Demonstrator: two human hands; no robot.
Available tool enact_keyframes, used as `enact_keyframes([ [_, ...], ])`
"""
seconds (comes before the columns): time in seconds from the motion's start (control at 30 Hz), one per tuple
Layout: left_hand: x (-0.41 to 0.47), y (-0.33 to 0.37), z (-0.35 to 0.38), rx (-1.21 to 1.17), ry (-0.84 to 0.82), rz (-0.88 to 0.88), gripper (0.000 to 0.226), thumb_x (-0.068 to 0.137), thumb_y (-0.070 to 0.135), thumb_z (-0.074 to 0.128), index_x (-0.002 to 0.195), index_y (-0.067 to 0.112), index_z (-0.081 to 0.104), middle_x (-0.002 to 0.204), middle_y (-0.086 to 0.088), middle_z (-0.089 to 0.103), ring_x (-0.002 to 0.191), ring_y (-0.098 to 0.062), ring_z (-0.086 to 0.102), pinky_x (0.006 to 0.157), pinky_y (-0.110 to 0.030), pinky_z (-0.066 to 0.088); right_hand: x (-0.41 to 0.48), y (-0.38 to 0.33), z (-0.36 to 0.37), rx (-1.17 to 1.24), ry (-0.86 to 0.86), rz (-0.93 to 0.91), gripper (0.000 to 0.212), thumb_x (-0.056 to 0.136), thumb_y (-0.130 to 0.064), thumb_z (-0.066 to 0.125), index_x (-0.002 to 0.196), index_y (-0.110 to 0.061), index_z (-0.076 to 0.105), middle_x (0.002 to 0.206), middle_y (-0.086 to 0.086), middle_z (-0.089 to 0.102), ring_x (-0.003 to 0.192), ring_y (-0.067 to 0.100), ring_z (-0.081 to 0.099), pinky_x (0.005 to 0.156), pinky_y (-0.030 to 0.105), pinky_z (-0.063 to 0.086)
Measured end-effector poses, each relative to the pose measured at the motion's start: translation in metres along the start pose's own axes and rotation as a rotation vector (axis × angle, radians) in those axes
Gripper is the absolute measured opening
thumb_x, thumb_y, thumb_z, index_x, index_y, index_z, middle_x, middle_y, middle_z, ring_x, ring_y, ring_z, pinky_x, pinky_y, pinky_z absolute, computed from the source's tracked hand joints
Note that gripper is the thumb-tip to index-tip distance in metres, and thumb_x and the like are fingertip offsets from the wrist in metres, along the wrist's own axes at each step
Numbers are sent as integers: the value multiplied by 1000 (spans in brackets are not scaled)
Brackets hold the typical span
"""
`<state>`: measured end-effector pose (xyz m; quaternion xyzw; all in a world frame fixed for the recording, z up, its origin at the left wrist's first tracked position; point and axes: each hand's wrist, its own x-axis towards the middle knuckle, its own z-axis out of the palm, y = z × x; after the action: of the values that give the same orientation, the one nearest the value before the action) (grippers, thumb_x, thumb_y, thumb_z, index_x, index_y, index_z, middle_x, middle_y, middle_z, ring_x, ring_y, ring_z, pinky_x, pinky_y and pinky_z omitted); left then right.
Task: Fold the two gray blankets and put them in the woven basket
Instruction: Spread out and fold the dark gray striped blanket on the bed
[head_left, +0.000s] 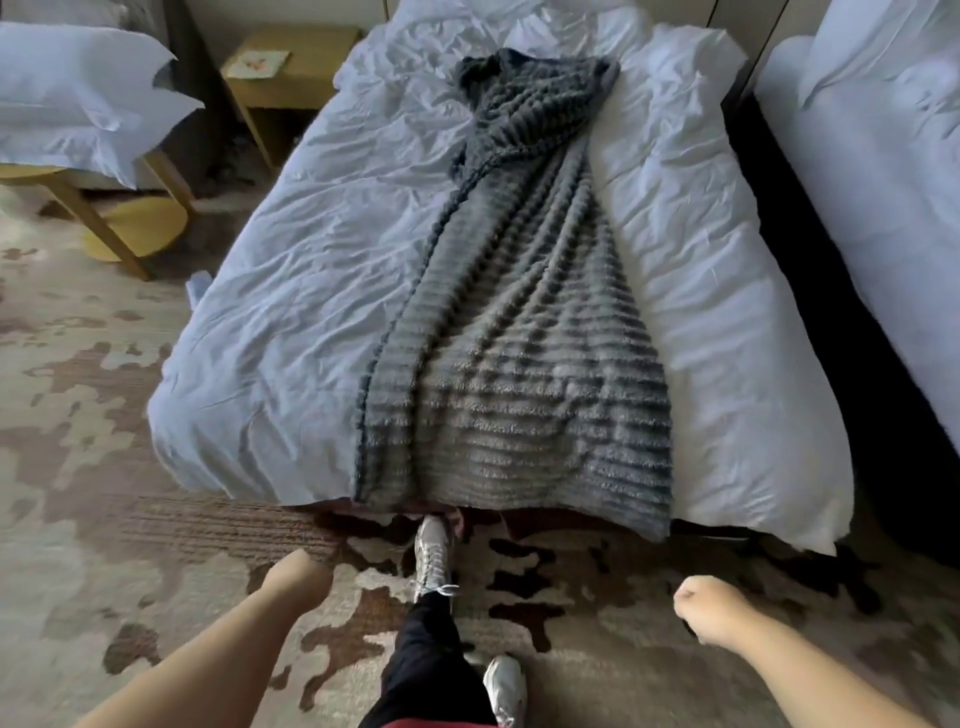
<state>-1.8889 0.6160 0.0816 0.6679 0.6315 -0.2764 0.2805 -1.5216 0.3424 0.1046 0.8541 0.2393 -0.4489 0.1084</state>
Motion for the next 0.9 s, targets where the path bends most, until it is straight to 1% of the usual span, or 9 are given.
enact_keyframes([
  [0.1,9,11,-9,-169,-18,21,22,94,12,48,104,3,65,69,6,46,86,-21,56,73,-27,44,10,-25,-11,80,9,-33,29,88,-4,43,60,-14,39,69,7,47,70,21,46,59,25,33],
  [0.23,27,26,-34,-307,-28,11,18,90,4,46,81,12,60,68,-1,54,57,-17,48,55,-28,42,24,-69,-38,74,20,-98,32,85,-2,38,57,-17,29,64,7,37,64,21,38,57,30,25],
  [0.3,45,34,-51,-345,-33,13,22,89,2,42,84,11,62,71,-3,59,51,-17,51,46,-21,36,37,-96,-55,67,18,-133,31,85,-3,37,60,-18,26,64,6,33,64,20,34,58,31,20],
  [0.37,70,44,-71,-395,-40,10,22,90,4,44,84,12,63,70,0,63,45,-10,58,42,-19,42,53,-124,-72,52,12,-152,28,86,-4,37,63,-16,28,64,5,30,62,20,32,57,33,18],
  [0.5,144,69,-117,-409,-64,12,20,89,5,46,92,12,65,93,-11,69,72,-21,58,69,-32,51,103,-187,-106,128,11,-132,18,93,-10,37,78,-13,47,68,2,43,59,17,37,55,27,27],
  [0.6,211,90,-150,-519,-23,15,26,90,8,48,107,12,66,110,-15,67,86,-27,60,75,-32,49,143,-243,-128,177,-4,-92,21,98,-18,41,88,-20,59,77,2,61,65,17,52,60,26,39],
  [0.7,271,120,-173,-619,40,17,34,90,16,50,122,12,62,119,-13,65,100,-32,62,85,-34,50,180,-306,-149,195,2,-78,26,98,-21,42,78,-28,58,85,8,68,67,21,55,62,28,42],
  [0.8,309,162,-188,-762,-73,75,45,91,28,59,132,12,55,125,-8,63,104,-28,63,89,-32,49,208,-371,-170,174,131,-111,28,96,-22,43,72,-26,58,83,2,68,73,23,60,62,28,42],
  [0.9,324,204,-197,-739,-206,179,42,89,32,62,127,15,59,119,-7,66,102,-22,63,90,-31,50,223,-431,-194,232,345,-121,25,95,-21,42,86,-23,65,83,0,64,75,24,55,60,28,38],
])
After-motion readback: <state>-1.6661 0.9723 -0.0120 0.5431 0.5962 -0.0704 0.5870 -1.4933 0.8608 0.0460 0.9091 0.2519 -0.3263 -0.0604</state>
